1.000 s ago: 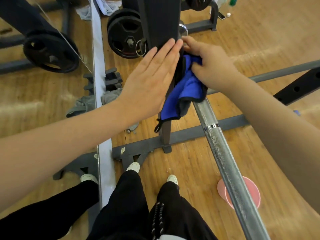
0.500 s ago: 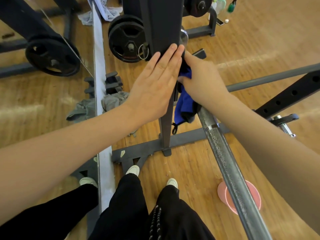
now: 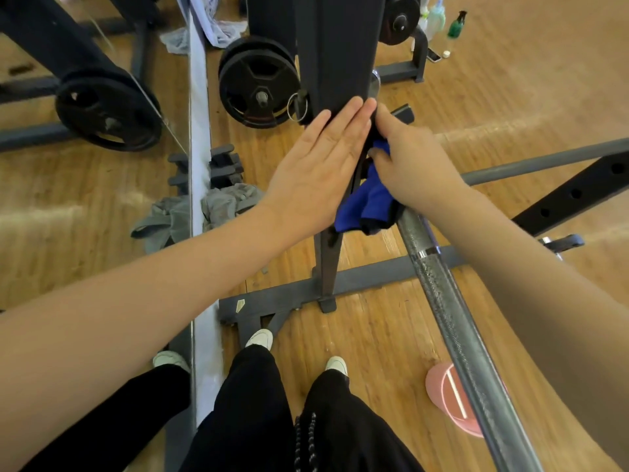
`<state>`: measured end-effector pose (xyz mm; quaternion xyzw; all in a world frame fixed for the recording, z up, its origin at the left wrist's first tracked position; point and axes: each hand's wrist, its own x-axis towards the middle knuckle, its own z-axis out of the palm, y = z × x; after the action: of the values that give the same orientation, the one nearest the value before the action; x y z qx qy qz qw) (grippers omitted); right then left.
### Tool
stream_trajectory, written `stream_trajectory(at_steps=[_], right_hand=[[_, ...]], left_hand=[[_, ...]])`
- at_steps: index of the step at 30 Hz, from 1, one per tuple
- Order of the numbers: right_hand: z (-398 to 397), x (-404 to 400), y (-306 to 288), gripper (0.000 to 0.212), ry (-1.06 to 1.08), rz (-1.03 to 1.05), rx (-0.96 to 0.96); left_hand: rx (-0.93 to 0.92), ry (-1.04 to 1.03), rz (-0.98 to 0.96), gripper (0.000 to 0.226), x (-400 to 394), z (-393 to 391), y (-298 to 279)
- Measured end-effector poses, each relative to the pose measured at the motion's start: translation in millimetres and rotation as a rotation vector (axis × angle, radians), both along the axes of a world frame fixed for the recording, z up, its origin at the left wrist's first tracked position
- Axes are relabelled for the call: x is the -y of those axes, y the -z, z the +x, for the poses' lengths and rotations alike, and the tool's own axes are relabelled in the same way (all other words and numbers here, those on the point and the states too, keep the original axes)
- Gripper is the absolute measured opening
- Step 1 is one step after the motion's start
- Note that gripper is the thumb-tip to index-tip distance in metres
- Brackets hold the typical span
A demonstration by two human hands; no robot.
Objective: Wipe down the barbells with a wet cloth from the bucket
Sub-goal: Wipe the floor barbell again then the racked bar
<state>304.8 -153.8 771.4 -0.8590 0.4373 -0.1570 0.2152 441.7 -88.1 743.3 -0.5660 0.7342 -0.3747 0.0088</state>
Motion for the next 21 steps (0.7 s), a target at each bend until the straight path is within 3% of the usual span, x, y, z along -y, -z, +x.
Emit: stream_trajectory(at_steps=[5, 12, 16, 20, 21], right_hand=[[-33.0, -37.4, -9.5, 0.052, 0.036, 0.091, -0.035], [7.5, 0.0, -4.3, 0.045, 0.022, -0.044, -0.027], [0.1, -5.7, -3.6, 0.051, 0.027, -0.028, -0.053], [-8.4, -31.2, -9.5, 0.072, 0.061, 0.063, -0.135], [-4.6, -32.8, -9.4, 0.068, 0.087, 0.049, -0.153]], left_hand=[[0.002, 0.005, 0.01, 0.068, 0.3, 1.1, 1.4], [-0.044, -0.009, -0.008, 0.065, 2.4, -3.6, 11.4], [-0.068, -0.017, -0.001, 0.073, 4.4, -3.2, 12.9], [-0.068, 0.02, 0.019, 0.078, 6.6, 0.3, 12.3], [-0.062, 0.034, 0.021, 0.076, 6.9, 0.6, 13.2]])
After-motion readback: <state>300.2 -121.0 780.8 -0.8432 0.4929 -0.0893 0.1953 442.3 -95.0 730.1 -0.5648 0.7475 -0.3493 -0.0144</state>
